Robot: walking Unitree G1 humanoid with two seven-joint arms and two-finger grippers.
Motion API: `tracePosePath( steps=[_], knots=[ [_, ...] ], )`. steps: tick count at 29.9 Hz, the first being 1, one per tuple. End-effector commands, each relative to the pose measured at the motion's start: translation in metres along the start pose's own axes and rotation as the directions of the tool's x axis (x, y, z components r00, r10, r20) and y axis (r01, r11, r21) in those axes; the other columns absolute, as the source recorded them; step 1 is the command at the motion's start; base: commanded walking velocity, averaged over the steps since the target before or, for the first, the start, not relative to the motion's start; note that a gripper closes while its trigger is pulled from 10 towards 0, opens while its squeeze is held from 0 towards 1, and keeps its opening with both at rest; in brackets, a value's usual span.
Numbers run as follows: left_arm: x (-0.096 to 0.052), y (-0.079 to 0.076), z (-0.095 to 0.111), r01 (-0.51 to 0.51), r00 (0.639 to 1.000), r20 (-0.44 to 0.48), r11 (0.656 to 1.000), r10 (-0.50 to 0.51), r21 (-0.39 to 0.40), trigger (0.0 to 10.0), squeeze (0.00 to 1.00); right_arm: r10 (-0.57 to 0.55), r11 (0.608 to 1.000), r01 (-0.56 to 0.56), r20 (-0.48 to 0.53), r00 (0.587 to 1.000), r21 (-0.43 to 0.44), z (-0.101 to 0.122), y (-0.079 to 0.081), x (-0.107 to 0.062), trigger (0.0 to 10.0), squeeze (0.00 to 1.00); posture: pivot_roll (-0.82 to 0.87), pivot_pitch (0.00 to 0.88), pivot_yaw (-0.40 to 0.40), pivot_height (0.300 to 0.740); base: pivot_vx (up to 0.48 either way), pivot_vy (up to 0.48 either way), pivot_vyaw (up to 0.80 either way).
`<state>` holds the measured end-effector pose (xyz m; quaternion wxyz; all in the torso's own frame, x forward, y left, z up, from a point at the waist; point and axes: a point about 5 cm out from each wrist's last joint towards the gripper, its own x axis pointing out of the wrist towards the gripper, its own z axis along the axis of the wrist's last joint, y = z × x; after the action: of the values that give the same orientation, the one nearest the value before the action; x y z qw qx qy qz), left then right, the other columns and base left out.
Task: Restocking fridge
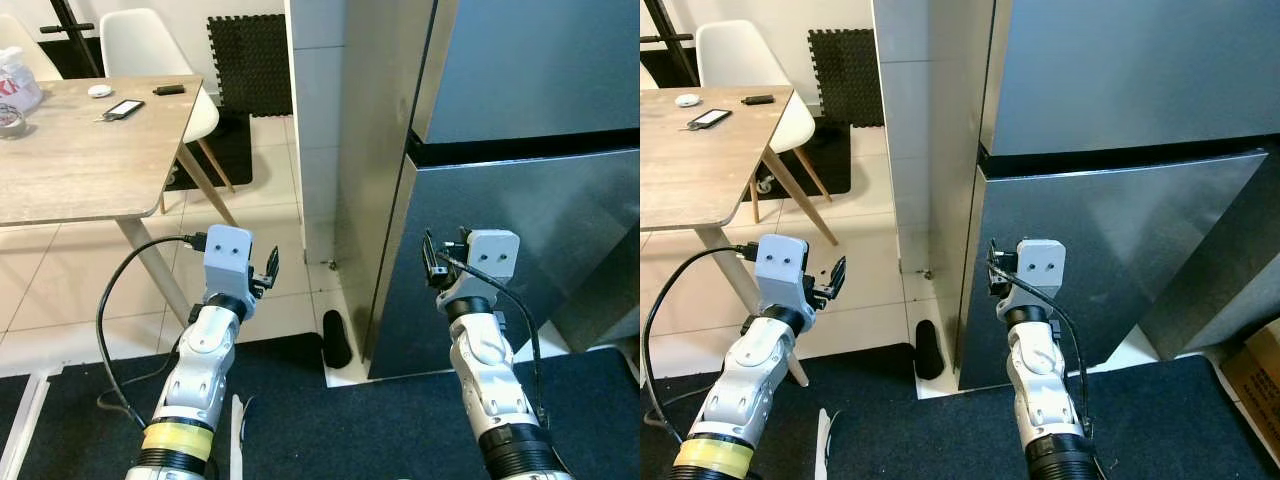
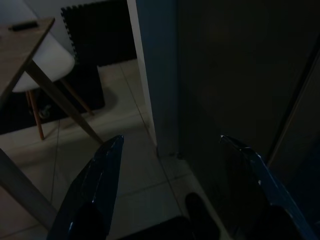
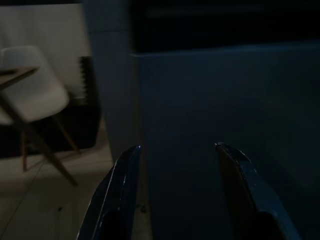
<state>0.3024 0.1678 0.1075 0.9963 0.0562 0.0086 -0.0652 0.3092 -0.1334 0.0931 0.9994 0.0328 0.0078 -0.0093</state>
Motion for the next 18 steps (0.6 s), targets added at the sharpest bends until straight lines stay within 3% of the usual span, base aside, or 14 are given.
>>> tracePosePath(
  steps=[1, 5, 8, 18],
  knots=[
    [0.001, -0.004, -0.003, 0.000, 1.000, -0.022, 1.000, 0.001, 0.003, 10.0, 0.00, -0.011, 1.000, 0.011, -0.034, 0.999, 0.009, -0.006, 0.000, 0.000, 10.0, 0.00, 0.01, 0.000, -0.014, 0.740, 0.000, 0.000, 0.00],
    [0.003, -0.005, -0.004, -0.013, 1.000, -0.025, 1.000, 0.012, -0.017, 10.0, 0.00, 0.002, 1.000, -0.002, -0.021, 1.000, -0.005, -0.003, 0.001, 0.000, 10.0, 0.00, 0.00, 0.000, -0.004, 0.740, 0.000, 0.000, 0.00],
    [0.002, -0.010, -0.004, -0.005, 1.000, -0.029, 1.000, 0.004, -0.022, 10.0, 0.00, -0.056, 0.996, 0.060, -0.076, 0.996, 0.063, -0.013, -0.008, -0.001, 10.0, 0.00, 0.01, 0.000, -0.002, 0.740, 0.000, 0.000, 0.00],
    [0.003, -0.007, -0.003, -0.019, 0.999, -0.030, 1.000, 0.018, -0.015, 10.0, 0.00, -0.060, 0.995, 0.066, -0.084, 0.995, 0.070, -0.015, -0.003, 0.001, 10.0, 0.00, 0.03, 0.000, -0.001, 0.740, 0.000, 0.000, 0.00]
  ],
)
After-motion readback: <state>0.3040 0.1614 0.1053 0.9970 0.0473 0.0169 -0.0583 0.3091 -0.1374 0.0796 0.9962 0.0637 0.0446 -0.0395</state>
